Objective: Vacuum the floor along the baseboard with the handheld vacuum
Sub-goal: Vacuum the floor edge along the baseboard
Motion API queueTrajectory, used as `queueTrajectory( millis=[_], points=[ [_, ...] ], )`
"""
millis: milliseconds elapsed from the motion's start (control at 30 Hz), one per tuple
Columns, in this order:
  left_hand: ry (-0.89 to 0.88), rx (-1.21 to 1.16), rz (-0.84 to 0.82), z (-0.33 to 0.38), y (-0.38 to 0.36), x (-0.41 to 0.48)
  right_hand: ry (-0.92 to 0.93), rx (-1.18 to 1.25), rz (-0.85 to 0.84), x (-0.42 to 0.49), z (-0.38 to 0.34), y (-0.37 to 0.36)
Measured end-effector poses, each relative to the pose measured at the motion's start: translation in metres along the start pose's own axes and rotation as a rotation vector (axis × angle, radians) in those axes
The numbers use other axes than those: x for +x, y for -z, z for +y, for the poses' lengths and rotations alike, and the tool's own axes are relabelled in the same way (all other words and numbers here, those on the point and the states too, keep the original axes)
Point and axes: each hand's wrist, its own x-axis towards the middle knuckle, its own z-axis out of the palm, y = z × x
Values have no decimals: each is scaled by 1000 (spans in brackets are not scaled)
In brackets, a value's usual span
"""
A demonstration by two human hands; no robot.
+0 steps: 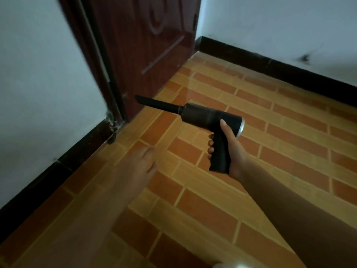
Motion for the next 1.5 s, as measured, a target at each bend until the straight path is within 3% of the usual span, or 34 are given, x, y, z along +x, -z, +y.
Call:
queueTrajectory(
  millis=[100,267,600,1033,1200,1500],
  points=[
    [-45,9,-8,53,29,47,42,32,74,-26,-67,35],
    [-53,-73,-213,143,73,127,53,136,183,-58,-178,87],
    [-150,32,-205,248,114,291,89,237,285,-40,-335,154],
    [-213,87,-326,214,114,514,115,372,381,115,-443,149],
    [-317,122,-321,202,97,596,110,417,385,187,-477,148],
    [-311,183,-370,179,39,703,33,389,335,324,-509,162]
  ],
)
